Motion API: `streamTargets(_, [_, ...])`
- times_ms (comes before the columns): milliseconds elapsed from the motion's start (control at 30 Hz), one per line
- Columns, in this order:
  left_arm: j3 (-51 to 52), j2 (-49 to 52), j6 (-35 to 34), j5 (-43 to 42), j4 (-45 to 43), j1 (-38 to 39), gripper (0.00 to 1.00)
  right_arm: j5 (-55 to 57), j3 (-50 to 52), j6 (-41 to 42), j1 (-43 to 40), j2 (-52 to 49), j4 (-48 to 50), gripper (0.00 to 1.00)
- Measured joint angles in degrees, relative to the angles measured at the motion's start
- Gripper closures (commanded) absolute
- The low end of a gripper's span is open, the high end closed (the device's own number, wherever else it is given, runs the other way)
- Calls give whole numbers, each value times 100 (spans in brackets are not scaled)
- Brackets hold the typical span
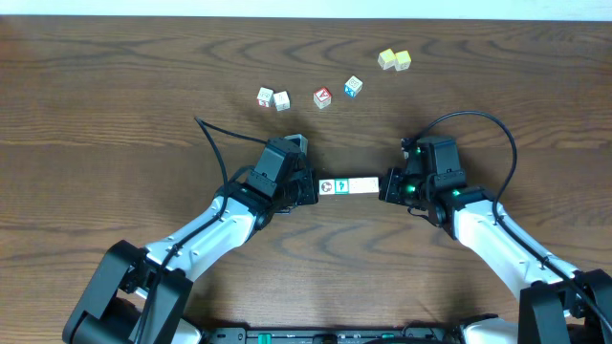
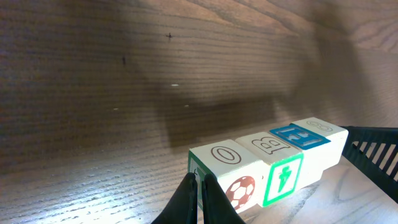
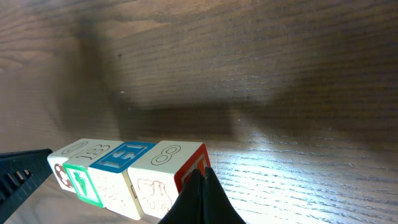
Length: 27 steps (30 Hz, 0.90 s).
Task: Lift 4 blocks
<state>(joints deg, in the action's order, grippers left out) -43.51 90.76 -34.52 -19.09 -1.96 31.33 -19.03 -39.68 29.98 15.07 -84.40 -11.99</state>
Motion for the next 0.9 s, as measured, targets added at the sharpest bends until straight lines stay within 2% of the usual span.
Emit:
streamTargets(300, [4,345,-2,11,-7,15,93,105,0,0,94,-186,37,99])
streamTargets(567, [11,363,-2,17,-118,28,93,131,0,-2,94,-599,118,99])
streamTargets(900, [11,363,-24,50,-122,39,93,136,0,0,94,-632,129,99])
